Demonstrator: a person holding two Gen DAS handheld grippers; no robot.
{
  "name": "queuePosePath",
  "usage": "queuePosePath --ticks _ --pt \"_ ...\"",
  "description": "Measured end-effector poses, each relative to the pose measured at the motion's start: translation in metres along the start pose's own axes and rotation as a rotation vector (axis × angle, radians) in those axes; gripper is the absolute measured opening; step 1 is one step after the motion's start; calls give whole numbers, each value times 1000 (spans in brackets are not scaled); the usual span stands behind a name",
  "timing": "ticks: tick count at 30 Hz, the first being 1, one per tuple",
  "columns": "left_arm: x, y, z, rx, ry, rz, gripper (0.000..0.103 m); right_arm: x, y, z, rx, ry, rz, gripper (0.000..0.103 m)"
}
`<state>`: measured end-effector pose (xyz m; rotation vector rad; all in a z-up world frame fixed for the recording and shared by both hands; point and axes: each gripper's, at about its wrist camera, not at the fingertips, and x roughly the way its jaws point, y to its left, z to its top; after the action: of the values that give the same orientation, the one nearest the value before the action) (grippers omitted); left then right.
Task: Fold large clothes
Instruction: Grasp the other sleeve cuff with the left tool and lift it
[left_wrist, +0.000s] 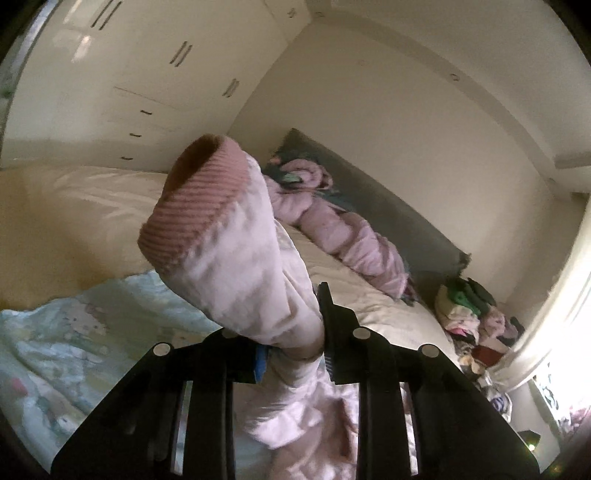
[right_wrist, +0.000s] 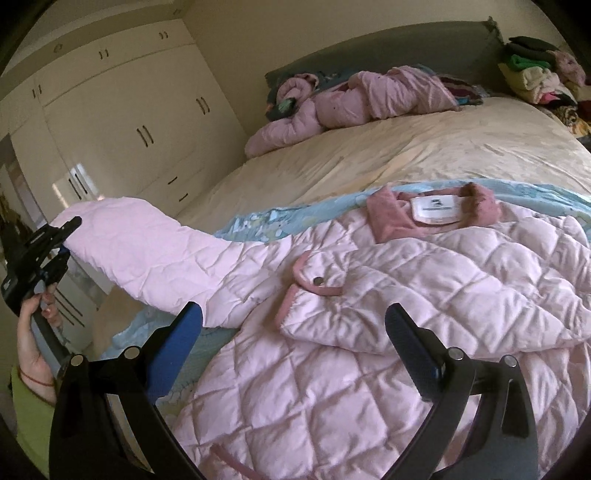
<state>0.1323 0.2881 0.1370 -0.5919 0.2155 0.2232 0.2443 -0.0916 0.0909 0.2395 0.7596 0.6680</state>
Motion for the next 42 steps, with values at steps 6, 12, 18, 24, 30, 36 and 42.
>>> queuePosePath --ticks 6,12,18,24,30,36,42 --pt "-8 -40 -17 55 7 -65 15 -25 -21 -2 31 -27 -8 99" --pt "-8 -81 -41 119 45 -148 15 -53 -43 -3 59 -67 -17 99" --pt "-1 -116 -71 185 103 -223 15 -84 -72 -5 101 -103 -46 99" --pt "11 -141 -102 248 169 -268 15 -112 -102 -11 154 -133 -87 99" --pt "20 -160 -126 289 227 -308 15 -132 -128 -24 202 -130 -125 99" --pt "30 -179 -154 341 292 -346 15 -149 -150 -33 250 -143 -151 99" --pt "40 -193 -183 377 359 -381 15 -163 -165 -40 285 -152 -164 99"
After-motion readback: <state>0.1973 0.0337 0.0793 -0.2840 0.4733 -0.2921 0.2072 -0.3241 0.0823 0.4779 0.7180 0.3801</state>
